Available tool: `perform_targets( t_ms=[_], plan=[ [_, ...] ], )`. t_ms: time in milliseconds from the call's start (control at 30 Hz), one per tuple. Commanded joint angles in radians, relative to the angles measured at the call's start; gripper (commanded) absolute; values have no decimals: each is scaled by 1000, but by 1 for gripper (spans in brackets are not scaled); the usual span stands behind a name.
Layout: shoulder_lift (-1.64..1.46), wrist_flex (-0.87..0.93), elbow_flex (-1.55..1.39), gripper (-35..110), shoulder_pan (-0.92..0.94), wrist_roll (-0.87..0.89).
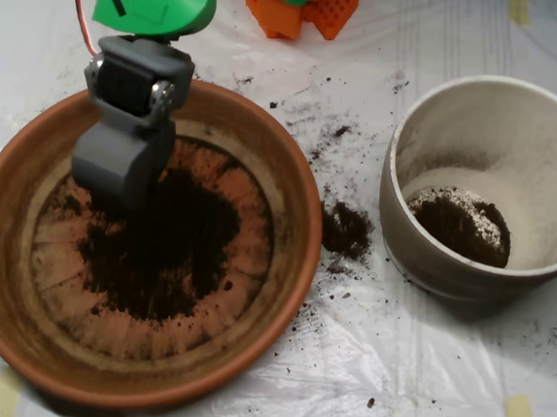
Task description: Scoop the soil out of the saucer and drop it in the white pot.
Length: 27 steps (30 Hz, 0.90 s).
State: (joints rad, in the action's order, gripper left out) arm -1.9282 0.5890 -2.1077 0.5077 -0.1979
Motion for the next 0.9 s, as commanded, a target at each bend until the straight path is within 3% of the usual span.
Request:
perform_targets(
  t_ms=[0,467,867],
  plan=[
    [-101,103,190,-1,-31,5],
    [-61,391,537,-1,-265,67],
    [84,571,810,-1,-592,132]
  ],
)
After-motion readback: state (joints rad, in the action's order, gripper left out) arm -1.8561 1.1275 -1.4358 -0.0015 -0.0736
